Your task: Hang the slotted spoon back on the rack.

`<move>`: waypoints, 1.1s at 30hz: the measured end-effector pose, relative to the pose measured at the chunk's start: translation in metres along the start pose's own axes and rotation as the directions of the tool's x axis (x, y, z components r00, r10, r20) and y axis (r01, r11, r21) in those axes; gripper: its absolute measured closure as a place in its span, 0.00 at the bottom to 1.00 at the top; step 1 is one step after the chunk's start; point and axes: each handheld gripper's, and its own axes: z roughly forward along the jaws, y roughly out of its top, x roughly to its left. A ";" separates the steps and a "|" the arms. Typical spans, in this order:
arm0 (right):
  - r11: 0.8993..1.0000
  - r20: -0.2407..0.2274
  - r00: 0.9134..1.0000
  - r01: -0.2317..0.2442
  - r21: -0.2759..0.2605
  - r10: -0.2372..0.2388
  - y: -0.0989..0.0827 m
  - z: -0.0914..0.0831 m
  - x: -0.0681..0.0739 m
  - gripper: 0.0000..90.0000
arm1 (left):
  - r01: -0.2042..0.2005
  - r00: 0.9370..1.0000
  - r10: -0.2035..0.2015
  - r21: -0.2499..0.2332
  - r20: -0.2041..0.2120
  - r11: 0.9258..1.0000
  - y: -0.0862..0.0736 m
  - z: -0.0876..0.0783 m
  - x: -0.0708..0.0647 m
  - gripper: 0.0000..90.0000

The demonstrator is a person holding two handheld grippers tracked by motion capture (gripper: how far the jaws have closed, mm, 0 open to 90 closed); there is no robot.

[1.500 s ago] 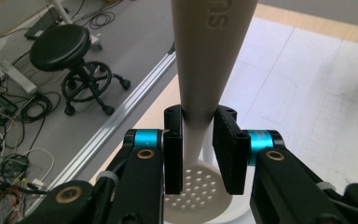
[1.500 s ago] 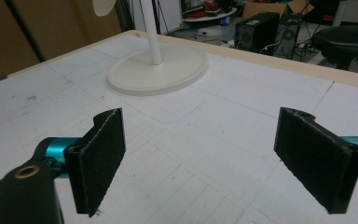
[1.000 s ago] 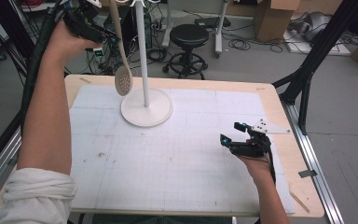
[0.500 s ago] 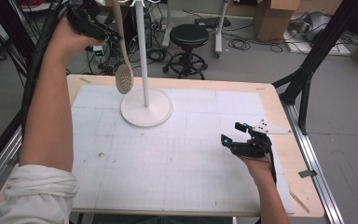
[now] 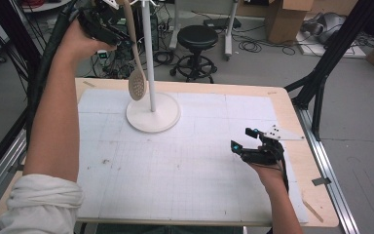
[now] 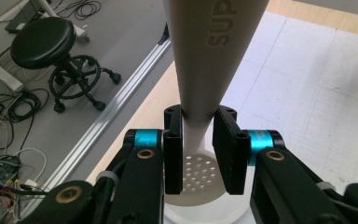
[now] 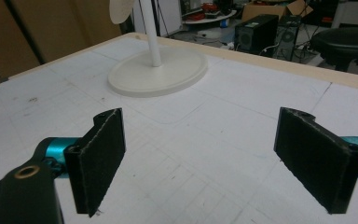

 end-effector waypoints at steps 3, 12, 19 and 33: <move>1.000 0.000 1.000 0.000 0.000 0.000 0.000 0.000 0.000 0.17 | 0.003 1.000 -0.003 -0.001 -0.002 1.000 0.000 0.000 0.000 0.83; 1.000 -0.001 1.000 0.000 -0.001 0.000 0.000 0.001 0.000 0.17 | 0.017 0.999 -0.015 0.039 -0.038 0.999 0.007 0.003 0.000 0.83; 1.000 -0.003 1.000 0.004 -0.003 -0.004 0.000 0.000 0.000 0.17 | 0.023 0.999 -0.021 0.046 -0.036 0.999 0.008 0.007 -0.001 0.82; 1.000 -0.007 1.000 0.011 0.000 -0.011 0.000 0.001 0.002 0.17 | 0.023 1.000 -0.022 0.058 -0.019 0.998 -0.002 0.004 -0.018 0.65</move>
